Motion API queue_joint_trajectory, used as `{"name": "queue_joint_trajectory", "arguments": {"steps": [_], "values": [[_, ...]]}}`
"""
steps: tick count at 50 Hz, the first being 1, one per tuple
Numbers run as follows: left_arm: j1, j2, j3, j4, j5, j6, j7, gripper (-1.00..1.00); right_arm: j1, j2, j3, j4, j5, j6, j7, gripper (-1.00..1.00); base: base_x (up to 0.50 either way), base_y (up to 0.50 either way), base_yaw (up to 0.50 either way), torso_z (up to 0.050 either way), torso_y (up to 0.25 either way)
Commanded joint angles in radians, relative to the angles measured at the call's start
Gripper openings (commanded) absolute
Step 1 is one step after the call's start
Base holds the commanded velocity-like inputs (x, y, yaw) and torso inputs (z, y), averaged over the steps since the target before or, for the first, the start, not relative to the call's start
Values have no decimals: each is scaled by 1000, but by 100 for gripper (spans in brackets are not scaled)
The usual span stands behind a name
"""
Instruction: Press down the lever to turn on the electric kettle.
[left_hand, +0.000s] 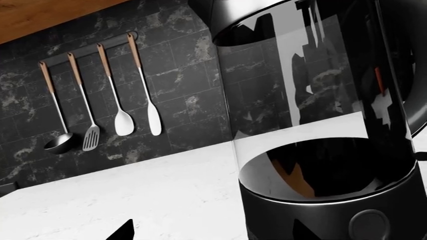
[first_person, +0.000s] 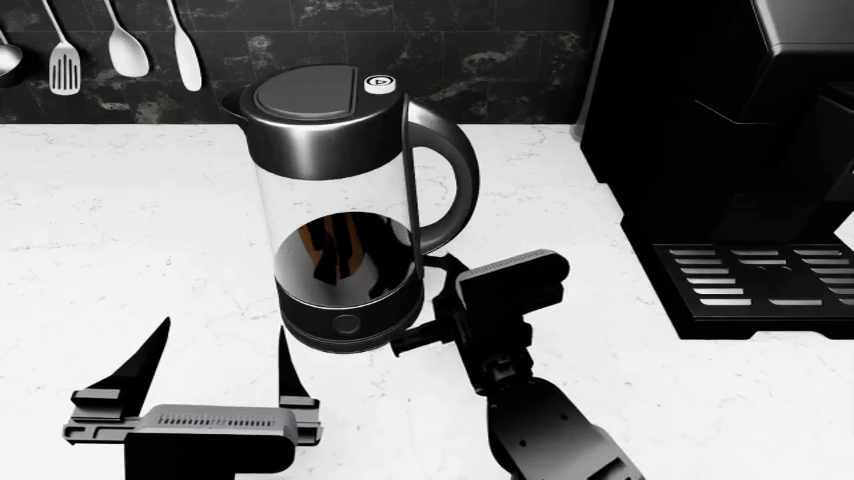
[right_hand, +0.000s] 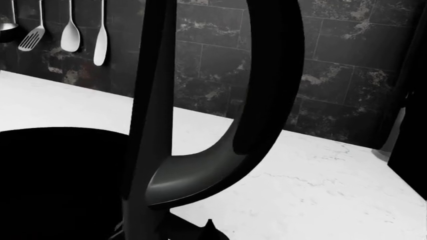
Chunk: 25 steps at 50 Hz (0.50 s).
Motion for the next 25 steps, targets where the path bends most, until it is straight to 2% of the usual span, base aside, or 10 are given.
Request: {"name": "queue_joint_trajectory", "arguments": {"steps": [1,12,25], "values": [[-2,-3,7,-2,0,-1,-2,100,28,-9,-24,105,-3,-11,1,-100,0,0,0,0,0],[-8,-5,15,5,-4,-9,-1,100,39,4,-46,180,9,23,-22,-100,4,0,1,0,0],[-15,-9,24,1,-3,-12,-2,100,25,29,-17,84,42,27,-8,-100,4,0,1,0,0]]}}
